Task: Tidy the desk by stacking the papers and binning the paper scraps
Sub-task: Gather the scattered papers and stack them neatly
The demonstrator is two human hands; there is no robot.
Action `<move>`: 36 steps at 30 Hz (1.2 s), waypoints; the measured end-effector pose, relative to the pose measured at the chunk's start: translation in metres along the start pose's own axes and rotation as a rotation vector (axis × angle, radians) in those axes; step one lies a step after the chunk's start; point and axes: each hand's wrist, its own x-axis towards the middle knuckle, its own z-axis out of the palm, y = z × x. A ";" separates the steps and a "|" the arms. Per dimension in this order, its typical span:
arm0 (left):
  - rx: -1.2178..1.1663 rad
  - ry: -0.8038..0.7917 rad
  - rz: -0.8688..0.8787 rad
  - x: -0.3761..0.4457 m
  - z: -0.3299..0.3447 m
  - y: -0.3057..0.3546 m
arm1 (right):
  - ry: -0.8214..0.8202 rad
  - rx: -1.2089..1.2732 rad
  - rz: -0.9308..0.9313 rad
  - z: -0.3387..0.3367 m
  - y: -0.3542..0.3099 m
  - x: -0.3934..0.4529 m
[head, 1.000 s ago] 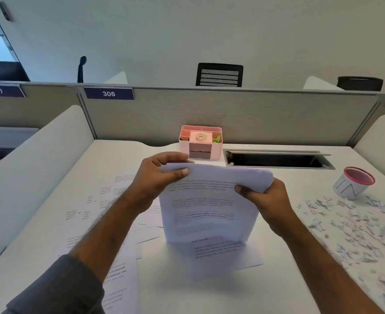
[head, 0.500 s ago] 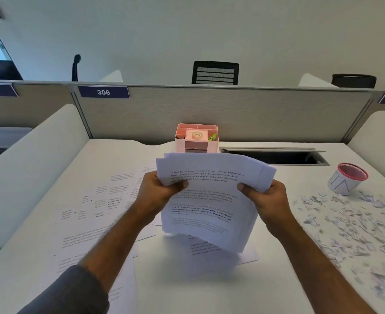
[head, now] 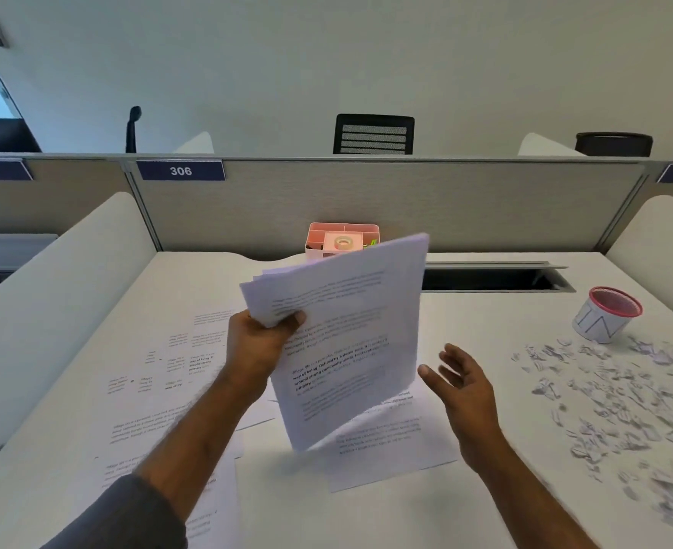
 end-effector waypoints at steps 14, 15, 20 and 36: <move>-0.657 0.125 -0.320 -0.005 -0.002 -0.029 | -0.234 0.614 0.111 0.032 -0.016 -0.003; -0.674 0.128 -0.351 -0.006 -0.002 -0.033 | -0.213 0.588 0.095 0.031 -0.020 0.000; -0.716 0.095 -0.538 -0.006 -0.010 -0.045 | -0.199 0.528 0.086 0.020 -0.039 0.011; 0.062 -0.427 -0.312 0.026 -0.047 0.023 | -0.494 0.220 0.036 -0.022 -0.067 0.029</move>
